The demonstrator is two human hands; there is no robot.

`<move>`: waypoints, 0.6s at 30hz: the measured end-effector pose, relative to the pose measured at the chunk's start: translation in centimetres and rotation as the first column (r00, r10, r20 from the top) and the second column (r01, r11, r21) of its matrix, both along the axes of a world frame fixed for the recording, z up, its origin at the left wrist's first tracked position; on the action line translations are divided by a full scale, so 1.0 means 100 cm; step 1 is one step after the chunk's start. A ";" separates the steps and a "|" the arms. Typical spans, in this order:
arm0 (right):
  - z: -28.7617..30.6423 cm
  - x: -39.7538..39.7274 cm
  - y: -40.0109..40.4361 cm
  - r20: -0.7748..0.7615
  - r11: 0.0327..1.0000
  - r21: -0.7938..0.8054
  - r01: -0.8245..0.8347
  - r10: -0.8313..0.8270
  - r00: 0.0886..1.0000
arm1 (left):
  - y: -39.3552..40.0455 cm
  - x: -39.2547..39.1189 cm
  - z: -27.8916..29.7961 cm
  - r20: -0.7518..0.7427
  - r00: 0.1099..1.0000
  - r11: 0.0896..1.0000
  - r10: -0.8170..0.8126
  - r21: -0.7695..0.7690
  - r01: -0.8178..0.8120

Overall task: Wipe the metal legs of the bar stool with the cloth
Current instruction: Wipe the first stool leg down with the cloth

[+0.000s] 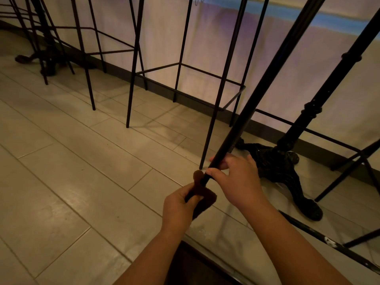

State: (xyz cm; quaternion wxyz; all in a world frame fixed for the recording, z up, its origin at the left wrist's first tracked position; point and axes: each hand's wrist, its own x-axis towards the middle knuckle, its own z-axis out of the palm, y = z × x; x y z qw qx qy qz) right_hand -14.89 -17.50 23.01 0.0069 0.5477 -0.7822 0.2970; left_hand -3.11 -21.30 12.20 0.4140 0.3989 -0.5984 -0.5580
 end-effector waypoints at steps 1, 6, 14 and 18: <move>0.000 0.000 0.000 -0.010 1.000 0.000 0.005 -0.005 1.000 | 0.001 -0.001 -0.001 0.007 1.000 1.000 0.002 0.002 -0.002; -0.004 0.002 -0.001 -0.063 0.999 -0.001 0.043 -0.043 0.997 | 0.001 0.003 -0.004 0.021 1.000 1.000 -0.021 0.016 0.021; -0.004 0.004 -0.002 -0.059 0.999 -0.021 0.049 -0.050 0.997 | -0.001 0.004 -0.015 0.002 0.999 0.998 0.035 -0.043 -0.034; -0.003 0.001 -0.003 -0.048 0.999 -0.030 0.030 -0.032 0.998 | 0.000 -0.003 -0.018 -0.001 1.000 1.000 -0.014 -0.015 0.014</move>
